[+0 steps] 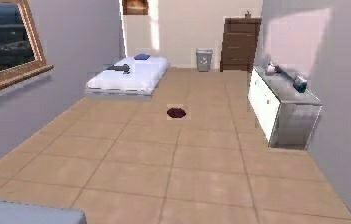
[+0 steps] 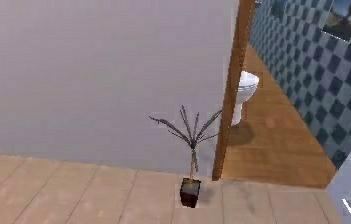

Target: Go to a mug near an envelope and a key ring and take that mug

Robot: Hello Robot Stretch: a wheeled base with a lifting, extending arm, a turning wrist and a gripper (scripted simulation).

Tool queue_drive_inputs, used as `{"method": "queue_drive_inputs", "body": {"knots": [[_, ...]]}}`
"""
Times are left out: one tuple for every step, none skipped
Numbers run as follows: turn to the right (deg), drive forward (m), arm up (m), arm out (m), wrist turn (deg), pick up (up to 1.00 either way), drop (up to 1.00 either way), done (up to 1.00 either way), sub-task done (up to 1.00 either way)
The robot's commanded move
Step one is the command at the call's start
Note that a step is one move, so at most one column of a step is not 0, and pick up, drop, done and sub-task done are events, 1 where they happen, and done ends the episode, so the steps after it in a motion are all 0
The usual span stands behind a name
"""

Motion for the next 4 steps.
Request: {"method": "queue_drive_inputs", "body": {"knots": [[45.0,0.00,0.00,0.00,0.0,0.00,0.00,0.00,0.00],[45.0,0.00,0.00,0.00,0.0,0.00,0.00,0.00,0.00],[0.0,0.10,0.00,0.00,0.0,0.00,0.00,0.00,0.00],[-45.0,0.00,0.00,0.00,0.0,0.00,0.00,0.00,0.00]]}}
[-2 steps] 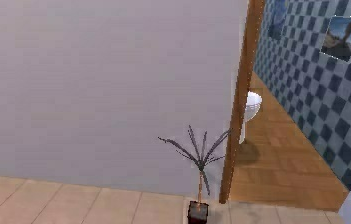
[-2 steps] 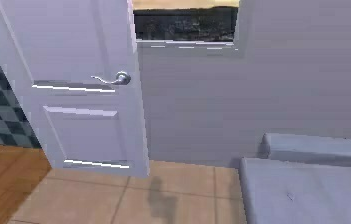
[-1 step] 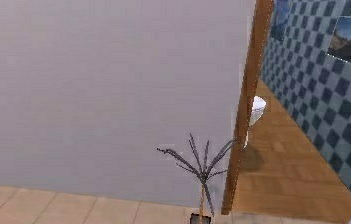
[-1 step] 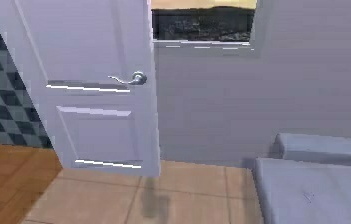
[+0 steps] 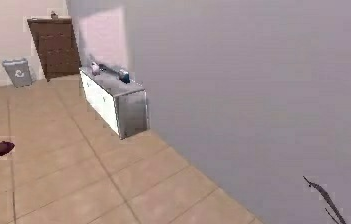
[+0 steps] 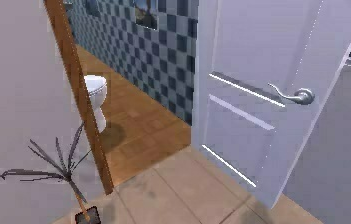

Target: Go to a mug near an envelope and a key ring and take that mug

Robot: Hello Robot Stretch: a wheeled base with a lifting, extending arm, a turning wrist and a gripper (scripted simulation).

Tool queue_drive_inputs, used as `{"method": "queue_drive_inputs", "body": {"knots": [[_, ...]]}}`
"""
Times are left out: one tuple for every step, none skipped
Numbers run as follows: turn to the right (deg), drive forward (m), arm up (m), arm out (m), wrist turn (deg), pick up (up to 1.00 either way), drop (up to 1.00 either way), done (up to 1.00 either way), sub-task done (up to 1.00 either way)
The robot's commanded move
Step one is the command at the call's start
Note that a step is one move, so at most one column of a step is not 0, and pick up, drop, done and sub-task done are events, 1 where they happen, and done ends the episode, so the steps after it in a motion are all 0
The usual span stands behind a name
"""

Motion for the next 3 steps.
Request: {"method": "queue_drive_inputs", "body": {"knots": [[-18.0,0.00,0.00,0.00,0.0,0.00,0.00,0.00,0.00],[0.0,1.00,0.00,0.00,0.0,0.00,0.00,0.00,0.00],[-3.0,0.00,0.00,0.00,0.0,0.00,0.00,0.00,0.00]]}}
